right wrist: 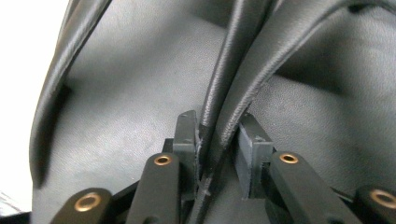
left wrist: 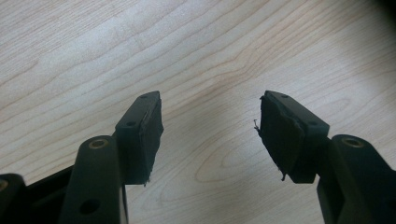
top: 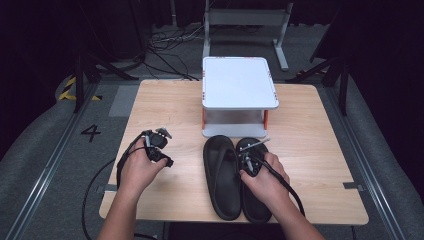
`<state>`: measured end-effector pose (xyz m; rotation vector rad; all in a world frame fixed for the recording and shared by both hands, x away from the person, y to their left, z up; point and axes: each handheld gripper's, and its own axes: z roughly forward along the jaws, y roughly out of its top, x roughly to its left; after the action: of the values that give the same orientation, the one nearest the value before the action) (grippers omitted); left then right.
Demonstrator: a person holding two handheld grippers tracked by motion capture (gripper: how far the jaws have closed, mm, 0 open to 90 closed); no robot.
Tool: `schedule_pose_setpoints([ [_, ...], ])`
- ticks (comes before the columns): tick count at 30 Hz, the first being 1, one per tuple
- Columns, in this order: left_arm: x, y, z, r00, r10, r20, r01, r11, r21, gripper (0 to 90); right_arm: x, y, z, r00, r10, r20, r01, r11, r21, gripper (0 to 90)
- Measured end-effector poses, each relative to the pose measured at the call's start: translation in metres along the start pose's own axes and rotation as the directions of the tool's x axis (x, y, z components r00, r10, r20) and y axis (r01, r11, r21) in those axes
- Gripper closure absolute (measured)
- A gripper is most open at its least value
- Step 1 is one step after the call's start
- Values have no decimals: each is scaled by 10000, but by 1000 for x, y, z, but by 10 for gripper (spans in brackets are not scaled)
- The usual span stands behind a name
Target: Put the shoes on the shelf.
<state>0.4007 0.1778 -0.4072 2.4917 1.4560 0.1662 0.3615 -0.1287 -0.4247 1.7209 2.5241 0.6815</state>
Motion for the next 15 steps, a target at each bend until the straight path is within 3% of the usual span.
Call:
schedule_pose_setpoints([
  [4,0,1,1,9998,195,-81,-196,9998,-30,400,-3,-1,-1,9996,282,-94,-284,9993,-243,763],
  [10,0,0,0,10000,21,15,-21,10000,-16,401,1,1,-1,9997,160,171,-151,9987,-494,768],
  [15,2,0,0,9999,122,-50,-123,9999,-81,402,-3,7,-9,9989,268,383,-234,9959,-877,768],
])
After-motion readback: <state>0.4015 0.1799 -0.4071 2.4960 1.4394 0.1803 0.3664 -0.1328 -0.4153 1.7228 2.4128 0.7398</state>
